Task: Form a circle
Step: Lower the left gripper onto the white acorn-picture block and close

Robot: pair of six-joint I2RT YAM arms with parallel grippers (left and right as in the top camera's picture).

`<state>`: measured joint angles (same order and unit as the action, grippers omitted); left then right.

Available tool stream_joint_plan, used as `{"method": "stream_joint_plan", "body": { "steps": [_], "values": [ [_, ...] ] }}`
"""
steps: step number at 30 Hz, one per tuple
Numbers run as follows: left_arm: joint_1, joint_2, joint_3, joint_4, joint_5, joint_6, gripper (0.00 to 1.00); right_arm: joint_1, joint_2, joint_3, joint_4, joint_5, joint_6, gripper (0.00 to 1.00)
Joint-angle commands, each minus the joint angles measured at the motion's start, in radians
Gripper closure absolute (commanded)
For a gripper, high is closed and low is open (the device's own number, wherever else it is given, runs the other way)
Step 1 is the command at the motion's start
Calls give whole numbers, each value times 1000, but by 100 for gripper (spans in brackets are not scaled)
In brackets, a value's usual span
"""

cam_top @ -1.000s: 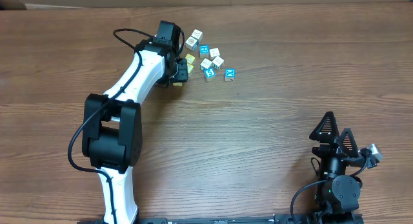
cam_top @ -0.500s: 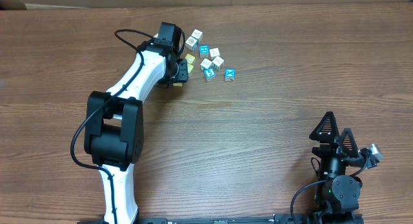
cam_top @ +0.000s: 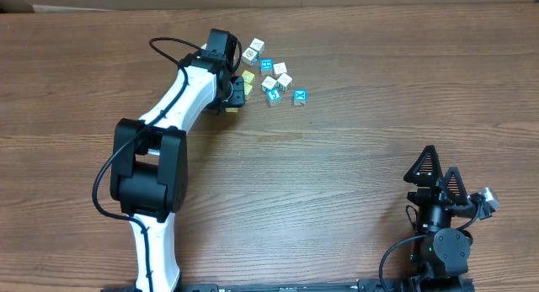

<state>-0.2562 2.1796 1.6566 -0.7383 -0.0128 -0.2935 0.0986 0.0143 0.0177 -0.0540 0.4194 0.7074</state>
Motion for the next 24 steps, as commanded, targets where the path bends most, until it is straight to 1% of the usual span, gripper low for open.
{"method": "stream_joint_plan", "body": {
  "steps": [1, 3, 5, 9, 19, 24],
  "values": [
    [-13, 24, -7, 6, -13, 9, 67, -4, -11, -10, 0, 6, -1, 0],
    [-13, 24, -7, 4, -13, 9, 68, -4, -11, -10, 0, 6, -1, 0],
    [-14, 24, -8, -3, -13, 9, 63, -4, -11, -10, 0, 6, -1, 0],
    [-14, 24, -9, -9, -13, 9, 62, -4, -11, -10, 0, 6, -1, 0],
    [-14, 24, -11, -12, -13, 9, 65, -4, -11, -10, 0, 6, -1, 0],
    [-14, 24, -19, -14, -13, 9, 64, -4, -11, -10, 0, 6, -1, 0]
  ]
}}
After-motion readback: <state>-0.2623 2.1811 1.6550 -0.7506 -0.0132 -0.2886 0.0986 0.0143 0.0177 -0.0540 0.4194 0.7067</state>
